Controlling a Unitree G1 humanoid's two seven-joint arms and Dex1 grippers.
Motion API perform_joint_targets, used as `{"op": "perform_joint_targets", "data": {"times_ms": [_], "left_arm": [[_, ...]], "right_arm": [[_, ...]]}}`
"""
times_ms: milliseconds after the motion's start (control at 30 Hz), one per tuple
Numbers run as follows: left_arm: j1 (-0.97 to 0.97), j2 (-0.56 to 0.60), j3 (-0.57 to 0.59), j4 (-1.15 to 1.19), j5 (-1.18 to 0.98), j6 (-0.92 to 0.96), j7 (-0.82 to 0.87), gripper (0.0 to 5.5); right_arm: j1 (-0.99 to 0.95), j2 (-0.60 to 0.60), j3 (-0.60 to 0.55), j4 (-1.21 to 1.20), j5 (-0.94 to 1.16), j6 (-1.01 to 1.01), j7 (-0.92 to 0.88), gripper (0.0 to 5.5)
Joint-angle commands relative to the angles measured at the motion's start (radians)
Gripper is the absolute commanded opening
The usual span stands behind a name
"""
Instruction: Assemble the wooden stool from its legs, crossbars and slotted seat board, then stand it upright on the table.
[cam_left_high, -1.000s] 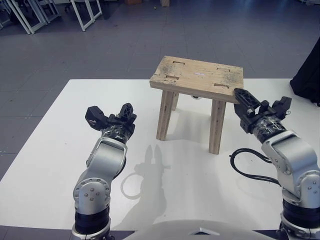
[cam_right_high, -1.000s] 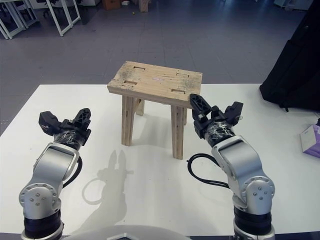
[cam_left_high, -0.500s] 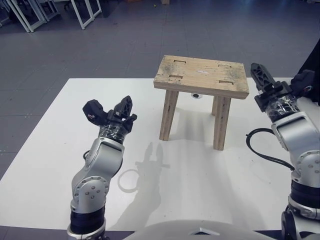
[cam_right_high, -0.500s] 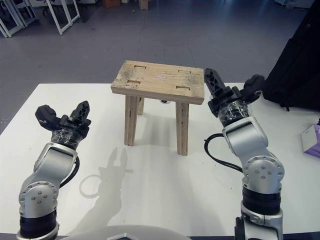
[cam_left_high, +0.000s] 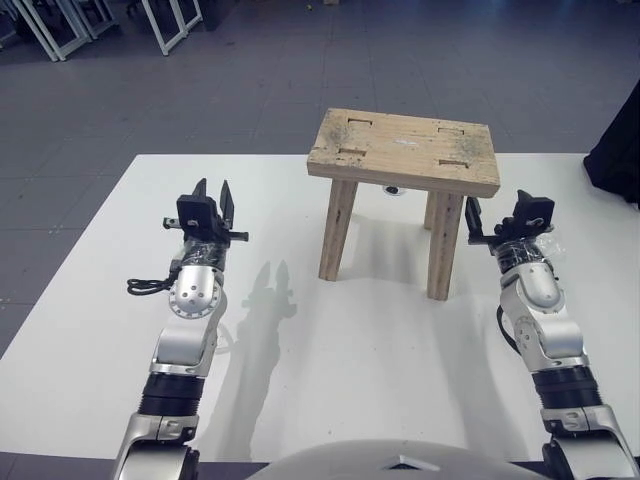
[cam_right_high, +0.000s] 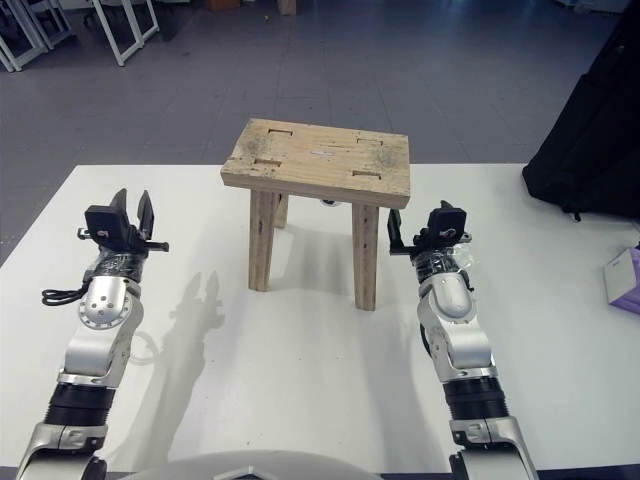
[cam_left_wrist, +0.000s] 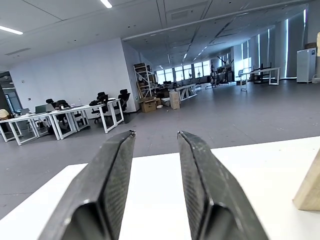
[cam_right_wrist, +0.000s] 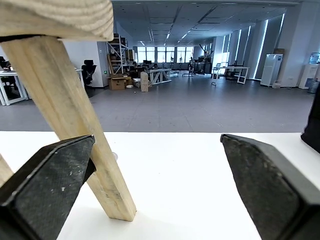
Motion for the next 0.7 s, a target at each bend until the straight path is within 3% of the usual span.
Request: {"op": "perform_joint_targets", "data": {"times_ms": [33,167,400,700], "left_arm": [[-0.026,-0.044,0.020,0.043,0.013,-0.057,-0.058,1.28],[-0.052,-0.074,0.040,0.078,0.021,-0.082,-0.095,0.63],[-0.082,-0.100,0.055,0.121,0.076,-0.069,-0.109,0.59],[-0.111,-0.128,0.072,0.166,0.090,-0.086,-0.130,1.99]], "right_arm": [[-0.027,0.032,-0.038,0.029,-0.036,-0.020,0.044,4.60],[-0.038,0.061,-0.062,0.045,-0.072,-0.023,0.070,4.60],[-0.060,0.092,-0.097,0.080,-0.115,-0.035,0.102,4.60],[-0.096,0.120,-0.119,0.132,-0.170,-0.061,0.131,4.60]]}}
